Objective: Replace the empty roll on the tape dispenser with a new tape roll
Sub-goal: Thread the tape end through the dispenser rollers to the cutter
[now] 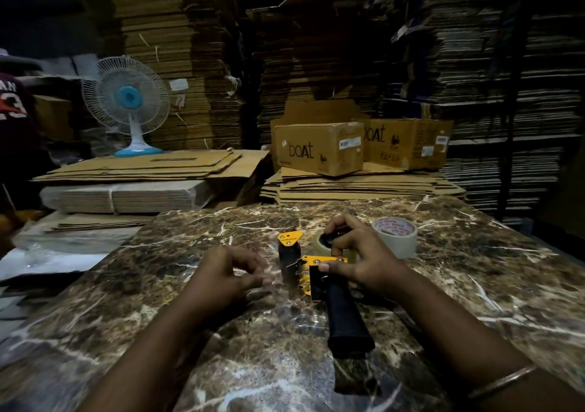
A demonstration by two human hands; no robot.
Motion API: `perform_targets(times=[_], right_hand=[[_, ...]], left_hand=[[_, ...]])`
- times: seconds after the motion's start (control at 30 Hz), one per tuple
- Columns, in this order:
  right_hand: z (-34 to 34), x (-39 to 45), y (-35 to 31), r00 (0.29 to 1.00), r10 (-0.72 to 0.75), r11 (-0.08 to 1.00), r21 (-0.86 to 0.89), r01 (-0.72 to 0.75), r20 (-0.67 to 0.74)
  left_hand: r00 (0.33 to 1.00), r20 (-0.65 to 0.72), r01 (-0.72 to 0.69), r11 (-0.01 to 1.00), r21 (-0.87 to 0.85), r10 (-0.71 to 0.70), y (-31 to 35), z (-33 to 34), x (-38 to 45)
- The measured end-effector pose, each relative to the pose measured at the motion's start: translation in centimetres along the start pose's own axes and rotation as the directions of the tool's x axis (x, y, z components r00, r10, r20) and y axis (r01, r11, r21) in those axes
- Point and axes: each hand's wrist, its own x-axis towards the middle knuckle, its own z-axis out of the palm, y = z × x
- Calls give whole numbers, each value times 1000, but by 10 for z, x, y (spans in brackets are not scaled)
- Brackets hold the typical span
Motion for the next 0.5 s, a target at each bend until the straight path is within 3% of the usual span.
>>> perform_targets(times=[0.07,0.23,0.5], right_hand=[[1,0,1,1000,8,1000,19,-8,-4],[1,1,2,1000,-9,999,50,8,11],[3,2,8,1000,-22,998,66,22,2]], left_hand=[[998,56,11,998,-54,-8,2,-2,-4],[995,-4,97,966,-239,-101,-9,-11,-2],[997,-74,-17,976,-217,1,-12,-14,-1]])
